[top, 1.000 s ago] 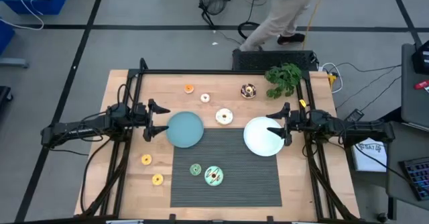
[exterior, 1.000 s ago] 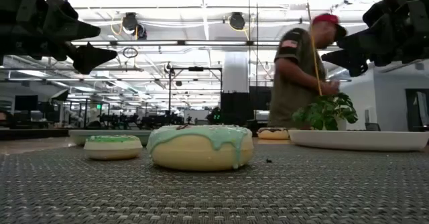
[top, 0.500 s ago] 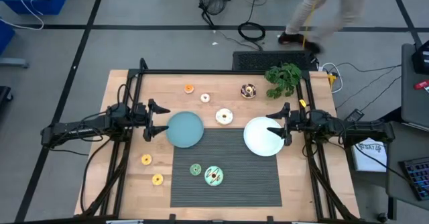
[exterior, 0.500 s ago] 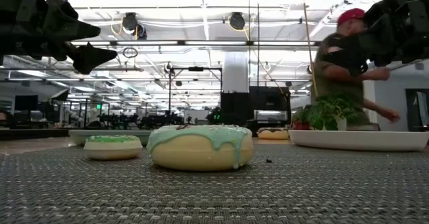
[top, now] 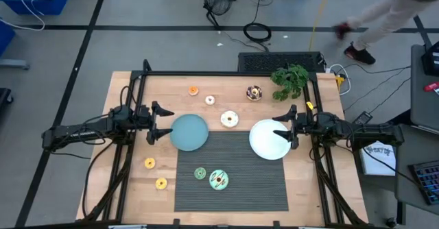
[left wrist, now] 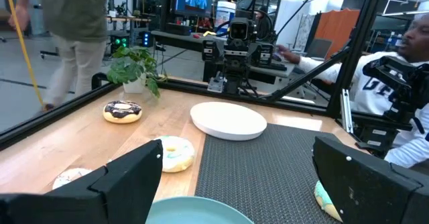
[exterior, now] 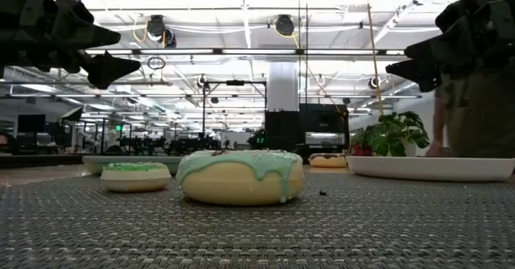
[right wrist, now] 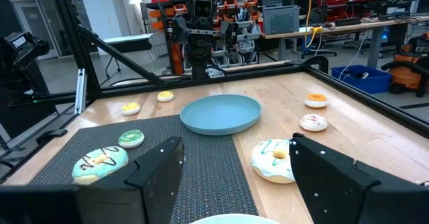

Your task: Pick & Place donuts

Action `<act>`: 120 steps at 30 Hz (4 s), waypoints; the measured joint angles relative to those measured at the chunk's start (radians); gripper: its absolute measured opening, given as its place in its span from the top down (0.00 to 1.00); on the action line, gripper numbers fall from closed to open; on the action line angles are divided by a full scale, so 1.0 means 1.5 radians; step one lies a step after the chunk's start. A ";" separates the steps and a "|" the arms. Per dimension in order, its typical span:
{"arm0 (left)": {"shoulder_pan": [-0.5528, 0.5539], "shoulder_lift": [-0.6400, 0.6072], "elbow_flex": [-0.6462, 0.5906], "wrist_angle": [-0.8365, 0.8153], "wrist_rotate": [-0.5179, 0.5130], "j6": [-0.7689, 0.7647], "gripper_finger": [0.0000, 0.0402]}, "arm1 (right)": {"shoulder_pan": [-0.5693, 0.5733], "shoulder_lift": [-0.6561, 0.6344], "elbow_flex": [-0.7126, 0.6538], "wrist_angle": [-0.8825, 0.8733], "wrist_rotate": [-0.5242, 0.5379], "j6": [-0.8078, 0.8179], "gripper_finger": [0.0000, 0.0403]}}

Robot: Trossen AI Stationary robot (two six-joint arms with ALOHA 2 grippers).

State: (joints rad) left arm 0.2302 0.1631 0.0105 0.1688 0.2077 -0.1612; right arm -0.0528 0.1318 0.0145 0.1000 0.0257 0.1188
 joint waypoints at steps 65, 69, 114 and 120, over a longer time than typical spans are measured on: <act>0.000 0.000 0.000 0.000 0.000 0.000 0.06 | 0.000 0.000 0.000 0.000 0.000 0.000 0.38; 0.000 0.000 0.000 0.000 0.000 0.000 0.06 | 0.000 0.000 0.000 0.000 0.000 0.000 0.38; 0.000 0.000 0.000 0.000 0.000 0.000 0.06 | 0.001 0.019 0.000 0.041 0.233 0.005 0.38; 0.000 0.000 0.000 0.000 0.000 0.000 0.06 | 0.001 0.020 0.000 0.105 0.283 -0.035 0.38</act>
State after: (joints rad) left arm 0.2302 0.1631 0.0105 0.1688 0.2077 -0.1616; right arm -0.0521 0.1619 0.0143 0.2580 0.4497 0.0656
